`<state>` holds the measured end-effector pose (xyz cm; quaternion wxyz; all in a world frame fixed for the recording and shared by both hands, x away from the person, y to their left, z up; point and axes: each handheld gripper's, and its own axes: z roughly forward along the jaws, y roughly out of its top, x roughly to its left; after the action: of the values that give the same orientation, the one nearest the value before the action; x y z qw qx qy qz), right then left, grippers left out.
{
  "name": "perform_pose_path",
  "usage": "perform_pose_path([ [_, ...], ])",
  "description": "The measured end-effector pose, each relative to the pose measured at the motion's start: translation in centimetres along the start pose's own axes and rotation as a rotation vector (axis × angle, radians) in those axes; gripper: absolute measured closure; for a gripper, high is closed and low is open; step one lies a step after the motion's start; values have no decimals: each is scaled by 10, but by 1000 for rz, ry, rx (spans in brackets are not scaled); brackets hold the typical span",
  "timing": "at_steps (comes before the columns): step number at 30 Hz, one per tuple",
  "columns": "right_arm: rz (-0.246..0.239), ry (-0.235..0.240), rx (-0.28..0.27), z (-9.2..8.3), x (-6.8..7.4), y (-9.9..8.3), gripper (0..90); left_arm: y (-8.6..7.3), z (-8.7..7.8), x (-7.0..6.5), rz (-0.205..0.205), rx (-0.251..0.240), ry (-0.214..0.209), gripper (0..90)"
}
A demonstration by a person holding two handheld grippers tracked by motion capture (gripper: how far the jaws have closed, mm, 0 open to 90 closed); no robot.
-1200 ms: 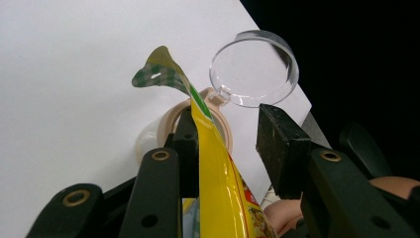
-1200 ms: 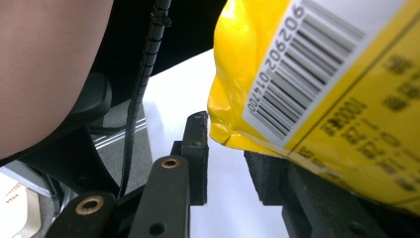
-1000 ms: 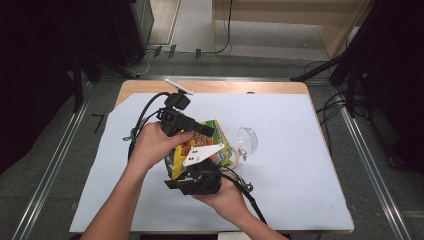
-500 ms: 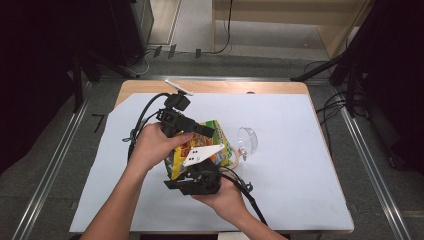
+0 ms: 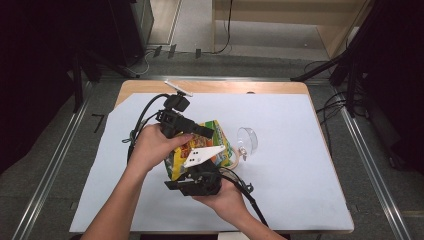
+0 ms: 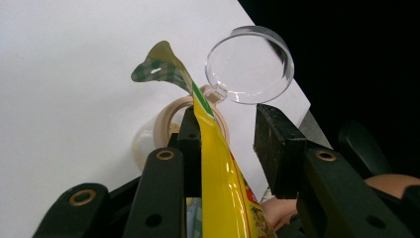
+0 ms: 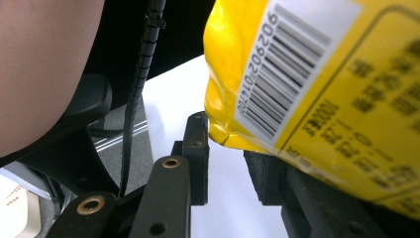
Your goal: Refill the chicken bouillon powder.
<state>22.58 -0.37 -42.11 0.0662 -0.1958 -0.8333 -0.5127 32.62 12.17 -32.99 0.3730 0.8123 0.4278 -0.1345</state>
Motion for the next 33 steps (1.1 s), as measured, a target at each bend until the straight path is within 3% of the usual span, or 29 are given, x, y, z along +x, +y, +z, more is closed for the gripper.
perform_pose_path([
  [11,2,-1,2,0,0,0,735,0,0,-1,20,3,5,685],
  [33,-7,-8,5,-2,1,1,733,-1,0,-1,19,4,18,670],
])
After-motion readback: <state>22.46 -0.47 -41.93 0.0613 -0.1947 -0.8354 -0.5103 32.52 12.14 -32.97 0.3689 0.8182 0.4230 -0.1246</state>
